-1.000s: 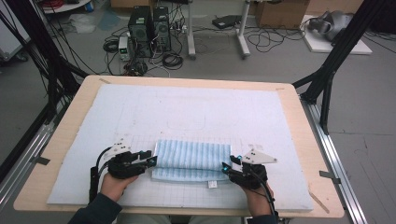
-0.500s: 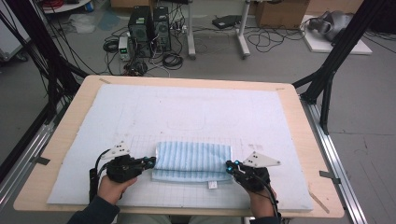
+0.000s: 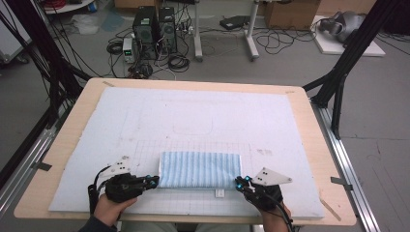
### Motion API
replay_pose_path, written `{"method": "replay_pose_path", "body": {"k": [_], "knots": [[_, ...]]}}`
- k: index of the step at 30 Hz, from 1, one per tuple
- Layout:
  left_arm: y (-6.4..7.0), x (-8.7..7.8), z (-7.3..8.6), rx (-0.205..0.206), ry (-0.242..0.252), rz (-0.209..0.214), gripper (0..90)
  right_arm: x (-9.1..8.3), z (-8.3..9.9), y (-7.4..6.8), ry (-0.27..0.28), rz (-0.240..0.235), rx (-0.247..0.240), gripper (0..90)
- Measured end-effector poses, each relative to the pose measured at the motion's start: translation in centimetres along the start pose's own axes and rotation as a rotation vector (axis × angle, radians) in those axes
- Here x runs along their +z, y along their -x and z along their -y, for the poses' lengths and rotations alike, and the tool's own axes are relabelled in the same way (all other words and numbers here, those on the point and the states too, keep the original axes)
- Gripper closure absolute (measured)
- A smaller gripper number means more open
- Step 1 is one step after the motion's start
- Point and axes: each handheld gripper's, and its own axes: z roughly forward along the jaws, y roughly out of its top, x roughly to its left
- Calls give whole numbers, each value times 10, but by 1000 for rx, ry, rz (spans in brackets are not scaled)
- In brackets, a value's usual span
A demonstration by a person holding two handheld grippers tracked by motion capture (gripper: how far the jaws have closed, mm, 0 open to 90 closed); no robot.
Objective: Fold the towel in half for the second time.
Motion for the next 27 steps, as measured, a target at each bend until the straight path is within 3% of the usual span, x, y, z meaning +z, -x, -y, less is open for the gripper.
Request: {"method": "replay_pose_path", "body": {"k": [3, 6, 7, 9, 12, 14, 17, 21, 27], "knots": [[-1, -2, -8, 0, 52, -48, 570, -1, 1, 2, 26, -5, 15, 721], [-4, -2, -21, 44, 112, -83, 532, -6, -9, 5, 76, 30, 21, 648], [-5, 1, -26, 56, 131, -79, 534, -7, -14, 4, 75, 64, 2, 642], [-7, 8, -34, 102, 145, -90, 560, -2, -25, 4, 83, 82, -22, 631], [-9, 26, -36, 151, 129, -95, 645, 15, -33, 6, 45, 67, -30, 631], [-11, 35, -33, 181, 86, -91, 699, 28, -30, 8, 13, 52, -17, 632], [-12, 42, -30, 170, 28, -116, 725, 39, -20, 9, -46, 16, 1, 631], [-14, 48, -26, 166, -86, -173, 772, 38, -11, 10, -63, 1, -11, 613], [-10, 50, -22, 206, -109, -219, 809, 35, -5, 13, -56, -15, 0, 587]]}}
